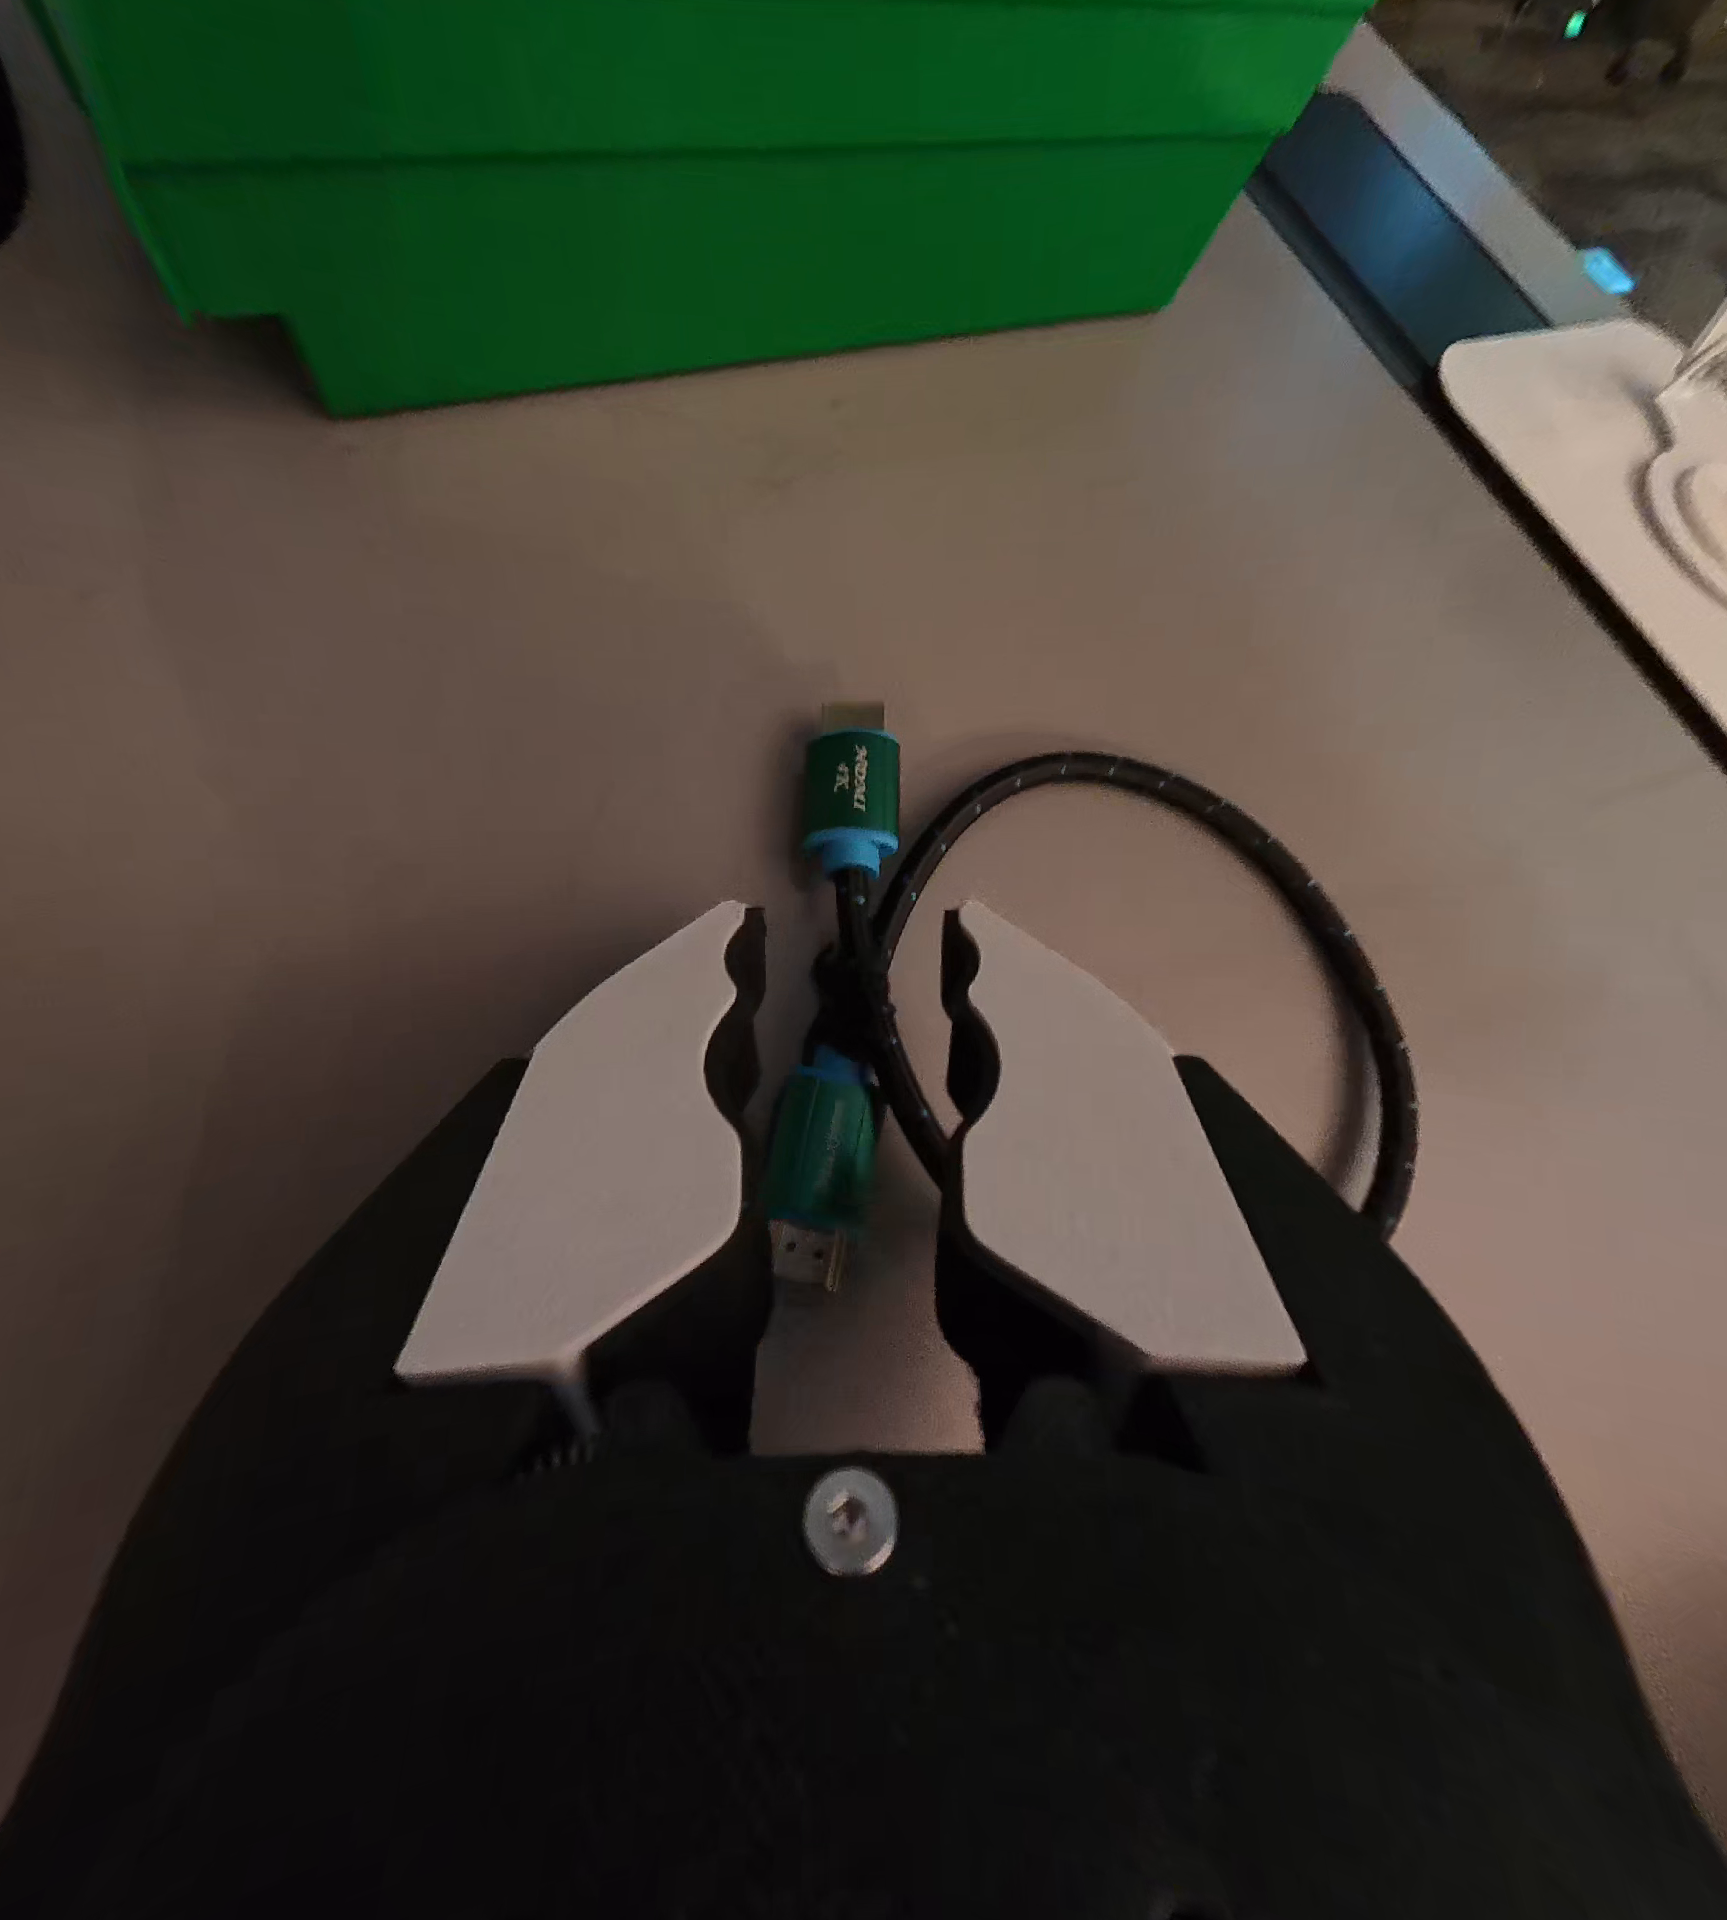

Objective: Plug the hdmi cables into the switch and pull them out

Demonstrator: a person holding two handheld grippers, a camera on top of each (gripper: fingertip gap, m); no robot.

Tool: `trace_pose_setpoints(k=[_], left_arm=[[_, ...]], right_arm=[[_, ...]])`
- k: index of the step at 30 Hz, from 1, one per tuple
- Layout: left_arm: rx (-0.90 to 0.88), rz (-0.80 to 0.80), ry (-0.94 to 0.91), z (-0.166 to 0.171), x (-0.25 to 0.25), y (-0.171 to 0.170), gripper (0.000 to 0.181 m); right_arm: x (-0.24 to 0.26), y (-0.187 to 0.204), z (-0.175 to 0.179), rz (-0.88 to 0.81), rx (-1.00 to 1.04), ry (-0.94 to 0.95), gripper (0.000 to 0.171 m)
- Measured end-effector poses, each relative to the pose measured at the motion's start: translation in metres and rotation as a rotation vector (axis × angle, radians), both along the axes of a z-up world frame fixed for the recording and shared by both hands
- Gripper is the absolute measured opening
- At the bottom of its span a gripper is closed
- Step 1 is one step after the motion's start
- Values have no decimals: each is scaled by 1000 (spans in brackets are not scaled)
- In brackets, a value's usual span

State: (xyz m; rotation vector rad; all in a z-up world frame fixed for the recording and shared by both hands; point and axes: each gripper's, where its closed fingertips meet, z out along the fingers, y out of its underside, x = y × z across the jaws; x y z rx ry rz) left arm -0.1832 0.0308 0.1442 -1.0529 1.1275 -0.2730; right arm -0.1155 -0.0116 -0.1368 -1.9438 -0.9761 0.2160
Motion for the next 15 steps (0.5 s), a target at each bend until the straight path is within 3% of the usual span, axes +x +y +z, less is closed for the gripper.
trace_pose_setpoints(k=[9,15], left_arm=[[4,-9,14,-2,7,-3,14],[-3,-12,22,-4,9,-3,14]], right_arm=[[13,8,-10,-81,-73,13,34],[8,2,-14,-61,-133,47,13]])
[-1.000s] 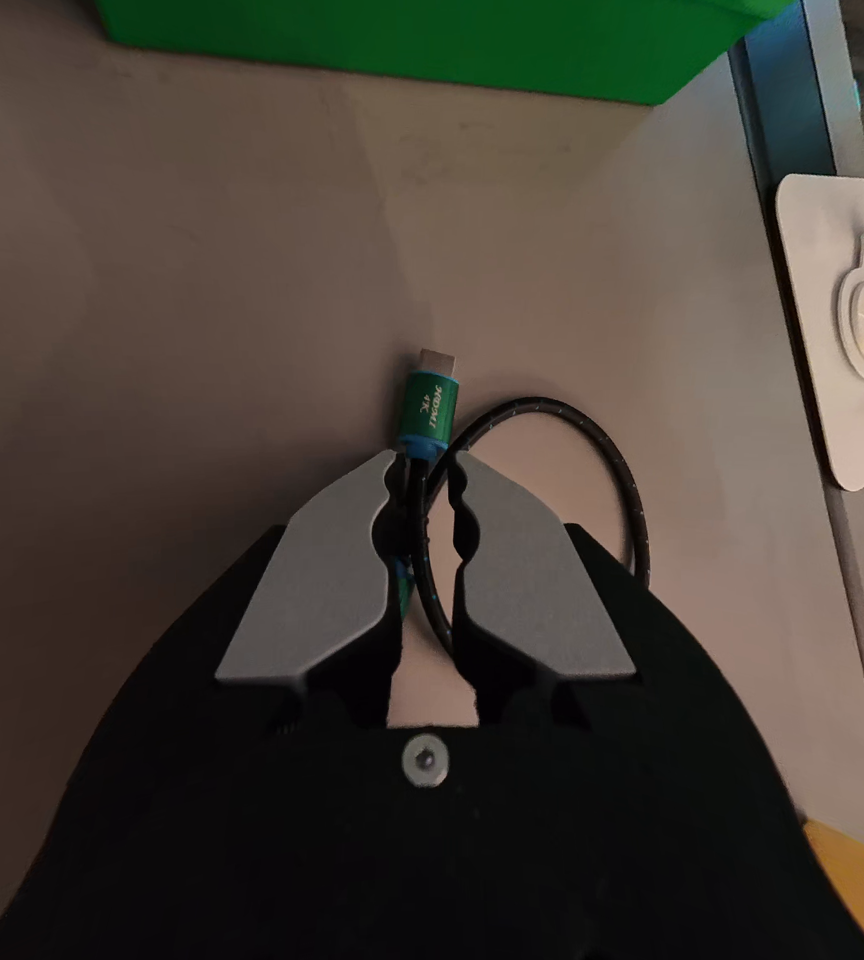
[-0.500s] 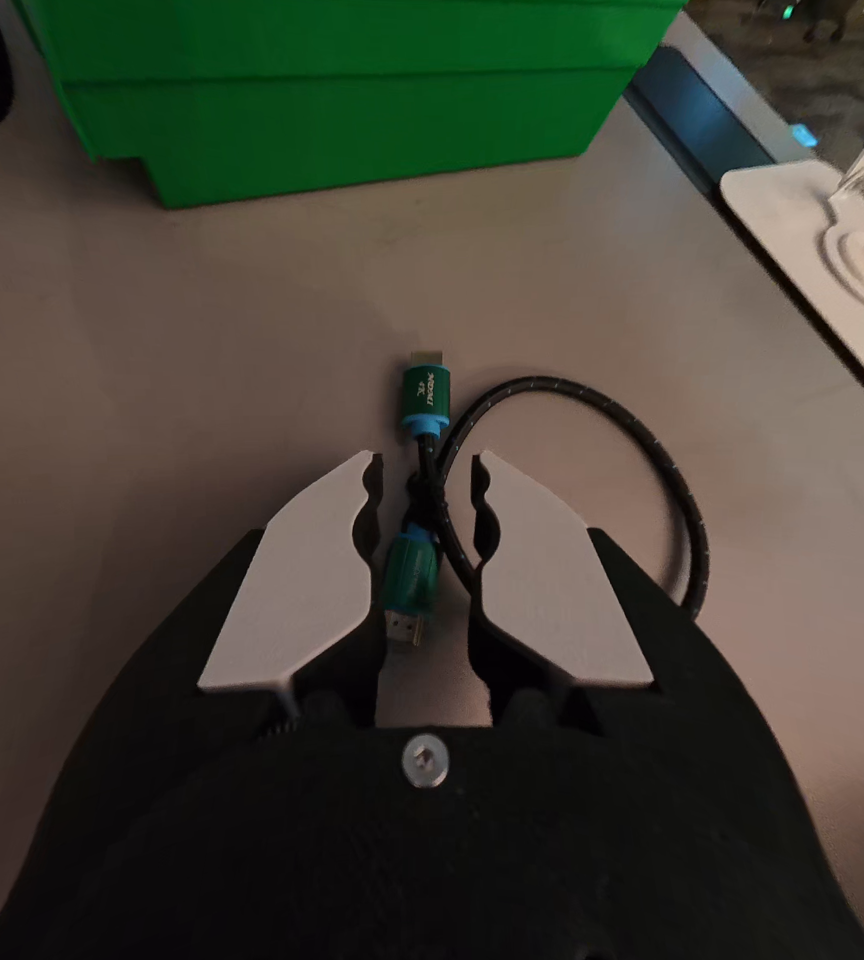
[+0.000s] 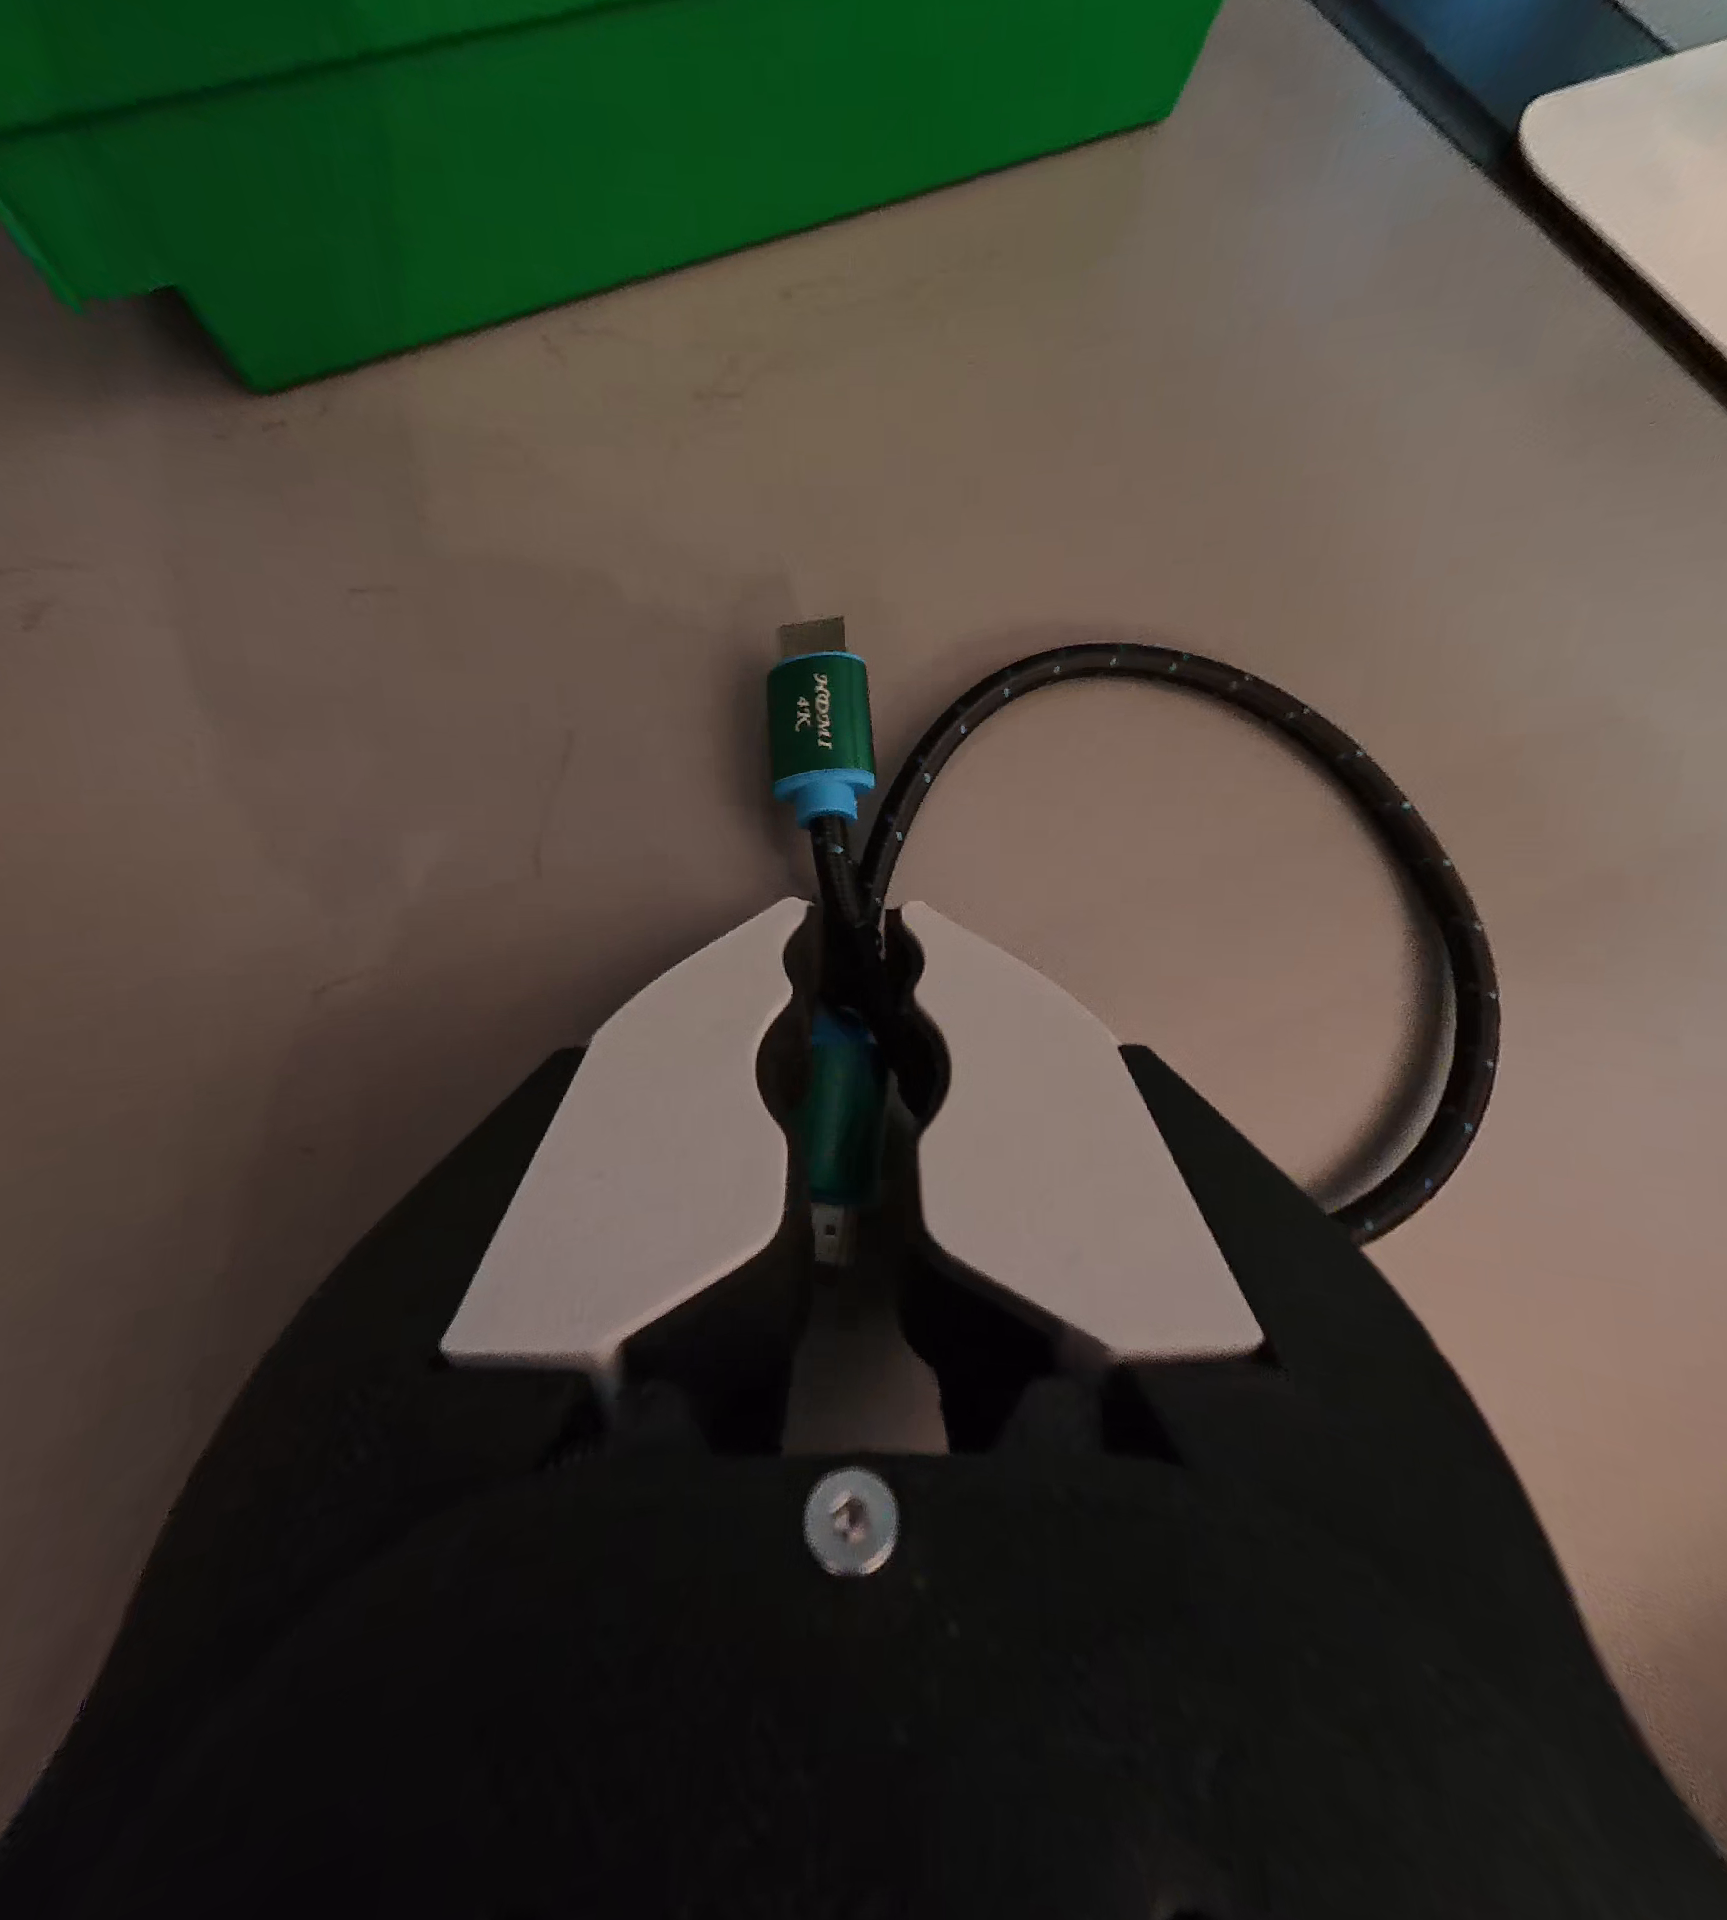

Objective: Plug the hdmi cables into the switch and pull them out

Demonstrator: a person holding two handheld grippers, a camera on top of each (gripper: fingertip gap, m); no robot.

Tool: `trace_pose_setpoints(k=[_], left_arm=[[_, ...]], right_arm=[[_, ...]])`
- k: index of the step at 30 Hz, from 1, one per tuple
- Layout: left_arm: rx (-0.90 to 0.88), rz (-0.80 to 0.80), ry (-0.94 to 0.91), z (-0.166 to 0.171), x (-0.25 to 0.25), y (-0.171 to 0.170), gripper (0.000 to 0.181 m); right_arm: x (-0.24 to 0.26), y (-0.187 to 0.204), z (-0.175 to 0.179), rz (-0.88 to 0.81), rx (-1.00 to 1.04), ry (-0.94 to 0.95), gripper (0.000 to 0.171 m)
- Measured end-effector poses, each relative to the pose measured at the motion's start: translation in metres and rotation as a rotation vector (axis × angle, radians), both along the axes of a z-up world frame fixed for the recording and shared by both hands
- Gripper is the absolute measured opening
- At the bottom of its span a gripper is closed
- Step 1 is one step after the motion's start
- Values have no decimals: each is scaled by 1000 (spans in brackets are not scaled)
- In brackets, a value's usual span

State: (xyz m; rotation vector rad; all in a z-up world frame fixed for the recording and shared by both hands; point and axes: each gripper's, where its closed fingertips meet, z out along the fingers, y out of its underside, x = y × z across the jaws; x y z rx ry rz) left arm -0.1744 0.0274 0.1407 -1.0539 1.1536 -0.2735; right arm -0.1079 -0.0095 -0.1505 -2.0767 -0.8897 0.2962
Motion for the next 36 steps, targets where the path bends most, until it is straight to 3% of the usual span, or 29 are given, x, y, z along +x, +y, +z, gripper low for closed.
trace_pose_setpoints(k=[11,15,20,29,33,36], left_arm=[[12,11,18,-2,5,0,14],[13,46,27,-4,1,6,14],[27,119,84,-14,-1,21,14],[214,228,263,-42,21,39,14],[291,146,301,-56,55,23,14],[344,102,349,-67,76,10,14]], right_arm=[[-10,-4,7,91,-79,137,11],[-4,1,37,80,-38,201,10],[13,0,101,78,2,236,10],[30,-58,221,159,-66,116,9],[47,-56,236,83,-71,193,10],[62,-55,222,46,-130,175,10]])
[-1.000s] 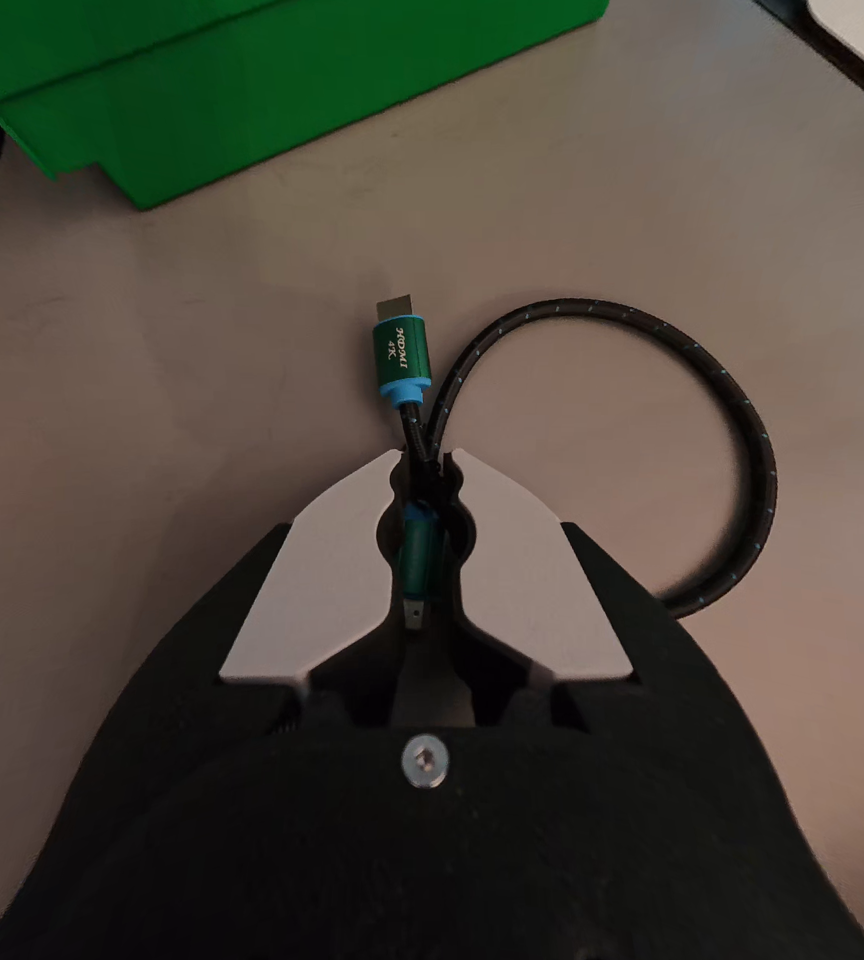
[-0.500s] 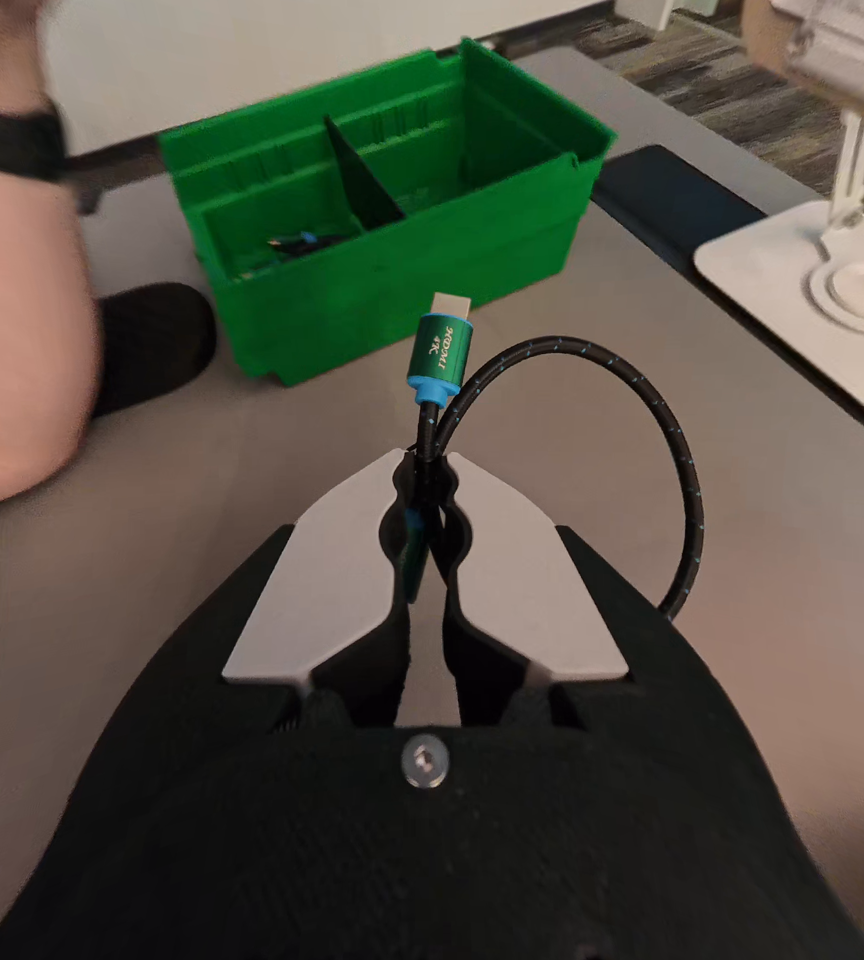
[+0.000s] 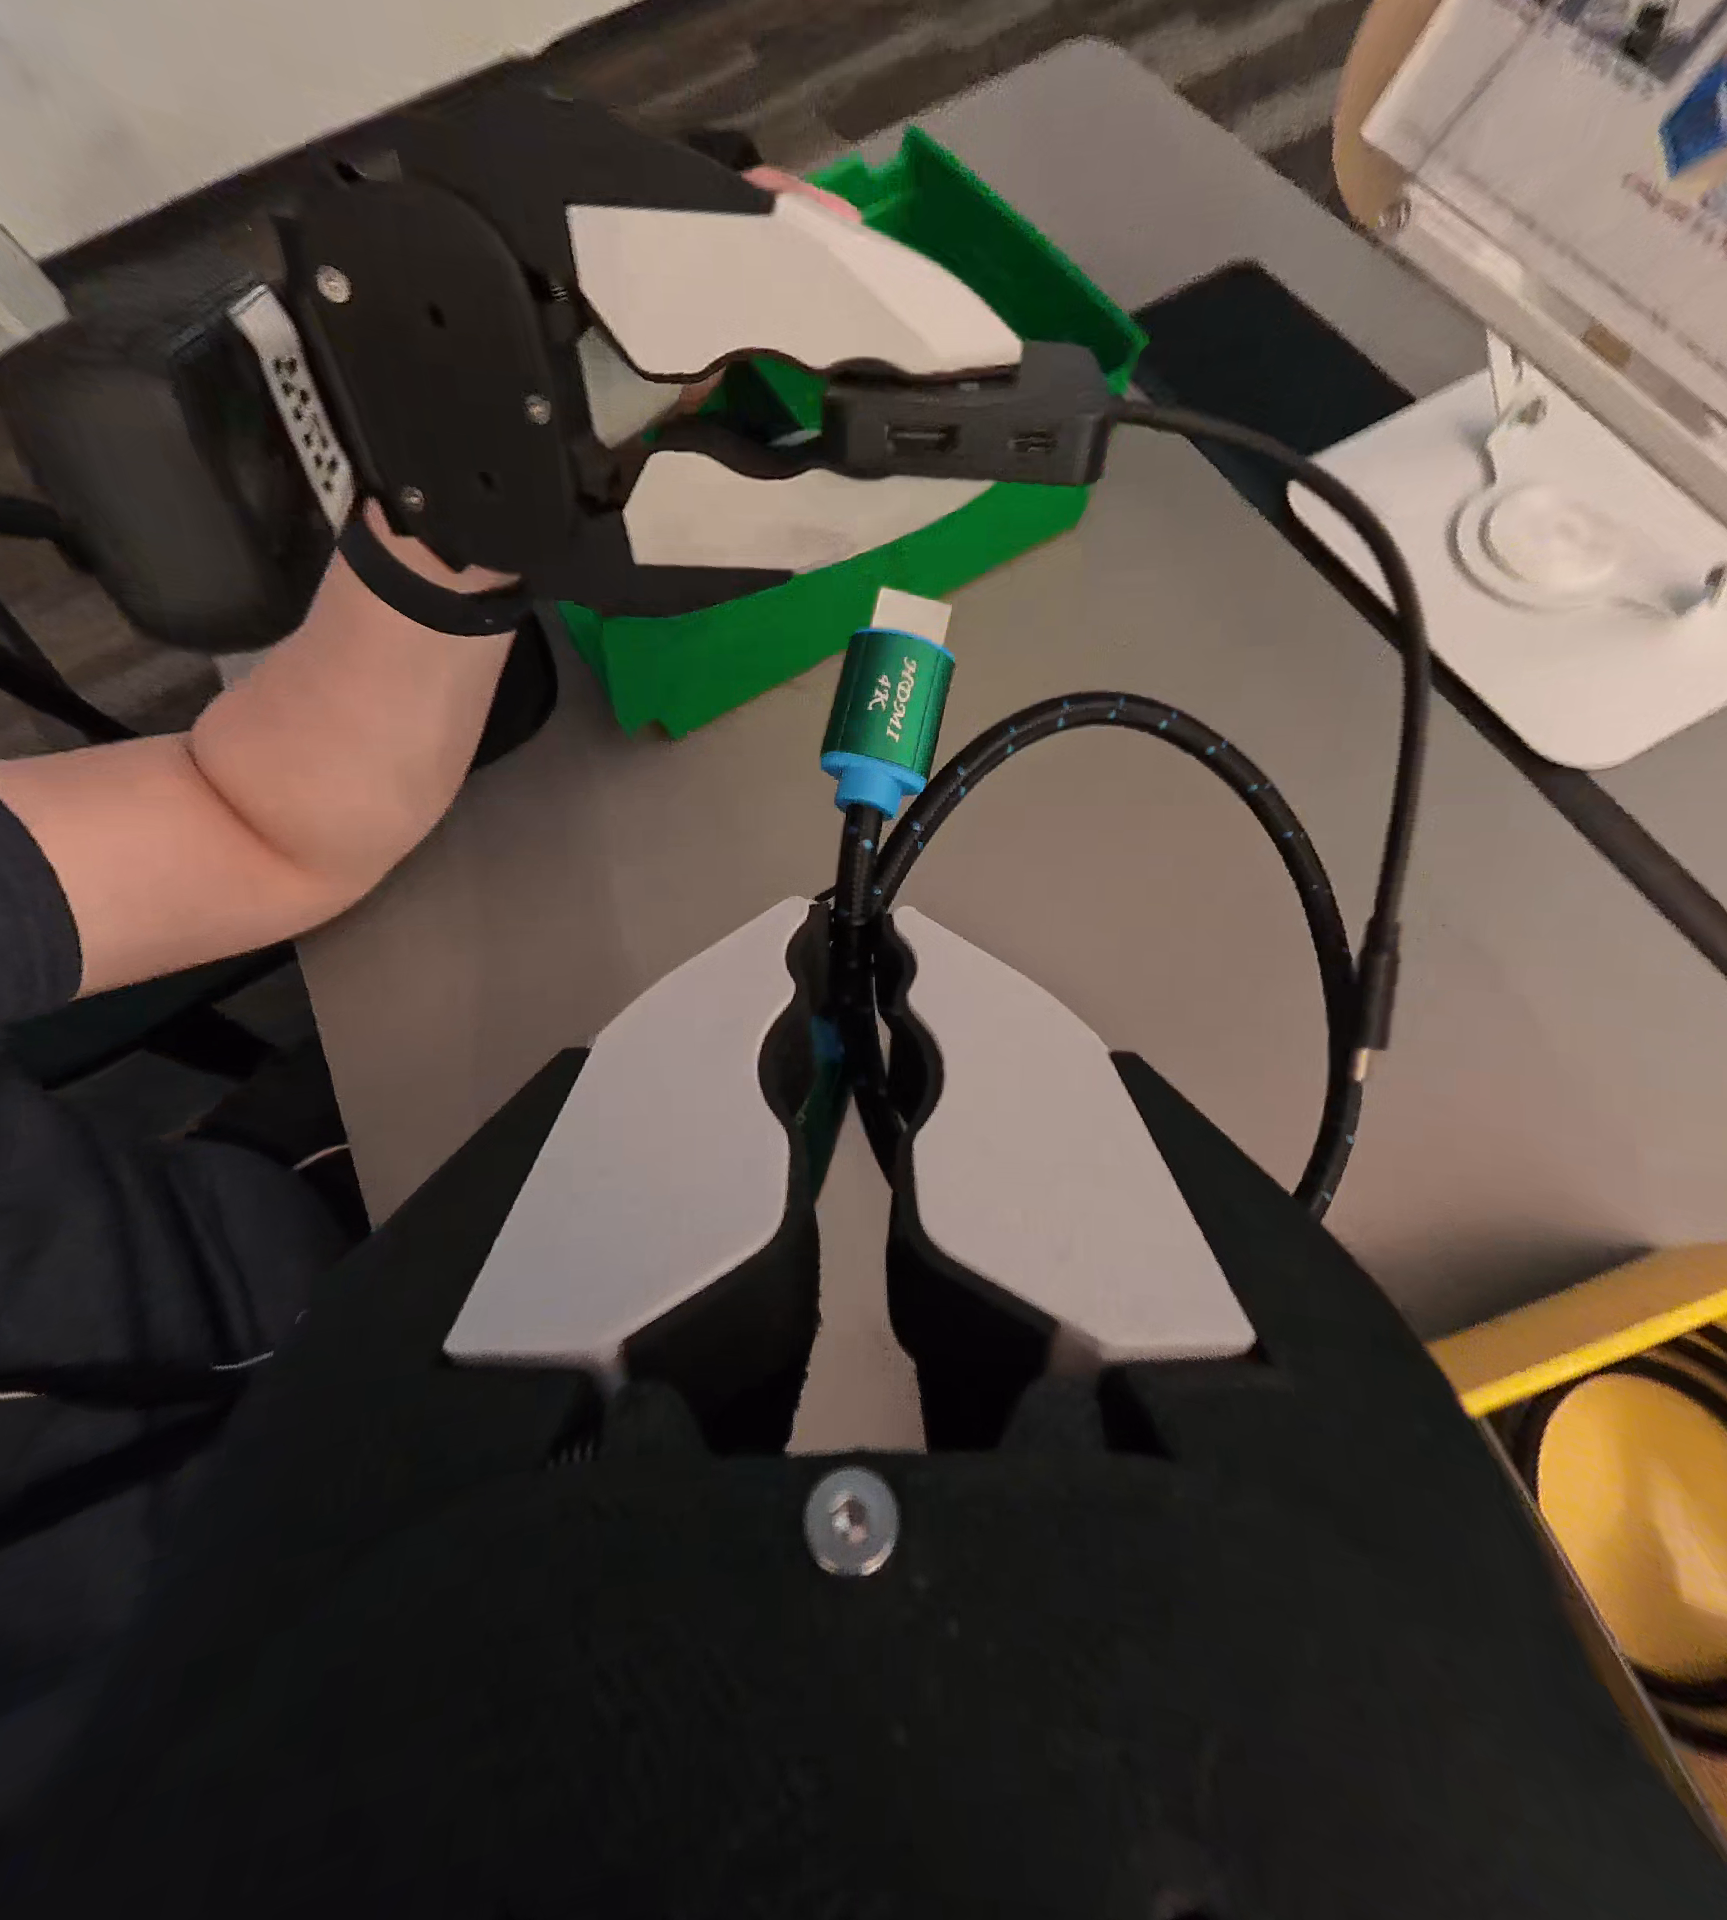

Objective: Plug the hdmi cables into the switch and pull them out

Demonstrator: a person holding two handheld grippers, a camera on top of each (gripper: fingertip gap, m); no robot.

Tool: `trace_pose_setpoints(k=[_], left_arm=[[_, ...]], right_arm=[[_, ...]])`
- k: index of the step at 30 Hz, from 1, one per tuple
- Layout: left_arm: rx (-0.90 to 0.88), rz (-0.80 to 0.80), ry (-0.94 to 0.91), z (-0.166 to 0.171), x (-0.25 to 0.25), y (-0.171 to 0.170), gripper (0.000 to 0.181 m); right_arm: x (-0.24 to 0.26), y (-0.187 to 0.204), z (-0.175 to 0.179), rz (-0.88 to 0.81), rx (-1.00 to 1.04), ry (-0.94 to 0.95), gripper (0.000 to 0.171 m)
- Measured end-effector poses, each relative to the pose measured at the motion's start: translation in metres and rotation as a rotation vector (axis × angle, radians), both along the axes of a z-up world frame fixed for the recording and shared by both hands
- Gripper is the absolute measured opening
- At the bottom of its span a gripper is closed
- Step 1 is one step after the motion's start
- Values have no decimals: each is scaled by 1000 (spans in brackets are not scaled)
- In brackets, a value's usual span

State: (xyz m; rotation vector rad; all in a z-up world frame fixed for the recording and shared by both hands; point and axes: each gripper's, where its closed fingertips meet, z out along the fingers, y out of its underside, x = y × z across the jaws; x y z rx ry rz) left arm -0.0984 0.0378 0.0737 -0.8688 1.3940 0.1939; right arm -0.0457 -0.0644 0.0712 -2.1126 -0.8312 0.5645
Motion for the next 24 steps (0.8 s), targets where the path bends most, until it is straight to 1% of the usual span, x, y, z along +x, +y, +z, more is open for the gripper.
trace_pose_setpoints(k=[3,8,14,20,24], left_arm=[[54,-41,71,-14,17,-11,14],[63,-80,138,-31,32,-20,14],[47,-104,169,-37,33,-25,14],[73,-144,221,-45,35,-33,14],[76,-165,248,-49,37,-37,14]], right_arm=[[8,0,-7,-6,-41,-11,10],[10,-4,-23,30,-126,-31,10],[10,-4,-29,29,-134,-72,10],[10,-5,-33,27,-143,-92,10],[14,-7,-42,34,-186,-116,10]])
